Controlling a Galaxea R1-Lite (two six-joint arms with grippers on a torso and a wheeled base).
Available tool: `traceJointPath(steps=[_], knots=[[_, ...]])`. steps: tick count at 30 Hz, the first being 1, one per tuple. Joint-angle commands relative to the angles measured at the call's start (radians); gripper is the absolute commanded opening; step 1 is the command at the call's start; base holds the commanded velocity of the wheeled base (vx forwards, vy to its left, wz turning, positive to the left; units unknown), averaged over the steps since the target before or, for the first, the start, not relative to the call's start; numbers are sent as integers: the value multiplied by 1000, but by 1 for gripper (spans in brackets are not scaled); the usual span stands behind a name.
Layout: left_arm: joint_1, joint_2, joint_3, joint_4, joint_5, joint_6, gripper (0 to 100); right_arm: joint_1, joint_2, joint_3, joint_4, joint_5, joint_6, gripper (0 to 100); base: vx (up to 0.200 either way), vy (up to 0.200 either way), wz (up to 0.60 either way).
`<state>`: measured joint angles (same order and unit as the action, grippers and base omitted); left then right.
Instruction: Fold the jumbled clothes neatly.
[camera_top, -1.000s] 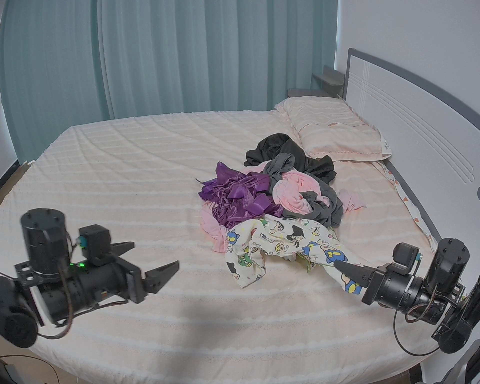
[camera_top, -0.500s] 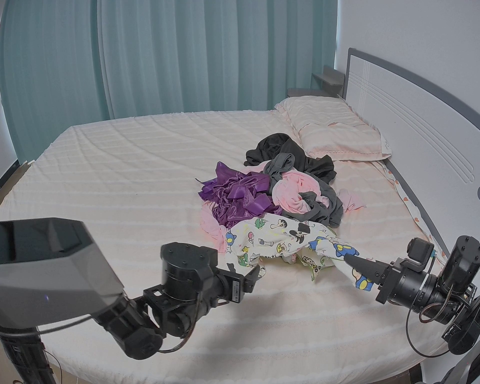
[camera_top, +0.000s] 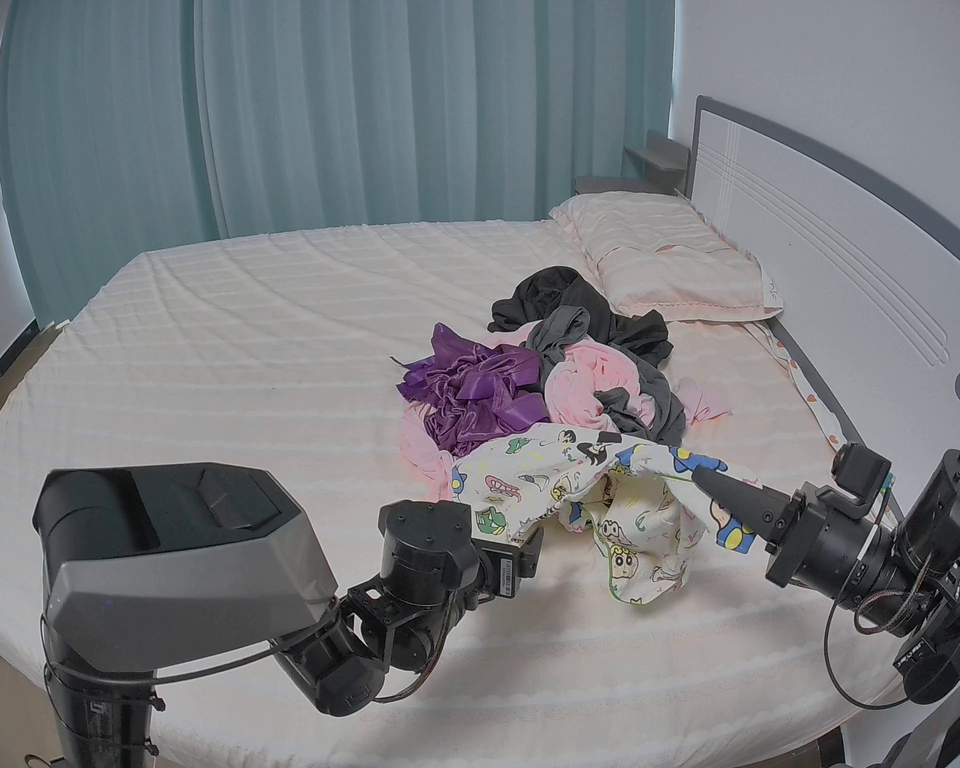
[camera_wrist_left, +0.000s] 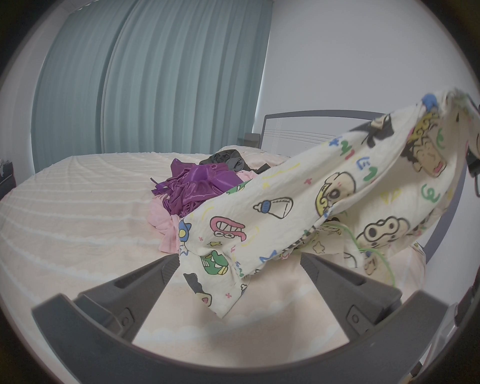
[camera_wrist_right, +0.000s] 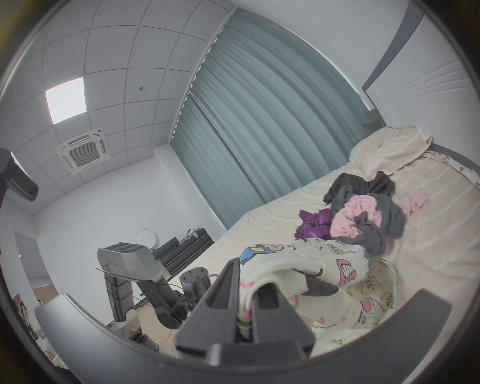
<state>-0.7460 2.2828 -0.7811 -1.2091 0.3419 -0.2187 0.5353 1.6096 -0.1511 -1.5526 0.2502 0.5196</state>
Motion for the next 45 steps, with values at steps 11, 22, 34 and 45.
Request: traceJointPath(steps=[11,22,34,45], knots=[[-6,49,-17,-96,-4,-4,100,72,-79,-97,81,-6,-1,0,0,0,0],[-52,35,-12,-175,-1,-5,100,155,-177,-206,313,-9,-3,0,0,0,0],[-75,-29,-6,-175,2,-24,100,157,-183,-208,313,-9,-3,0,0,0,0],[-15,81,-86,-179,83,-90,100,157,-214,-289,335,-5,-4,0,0,0,0]])
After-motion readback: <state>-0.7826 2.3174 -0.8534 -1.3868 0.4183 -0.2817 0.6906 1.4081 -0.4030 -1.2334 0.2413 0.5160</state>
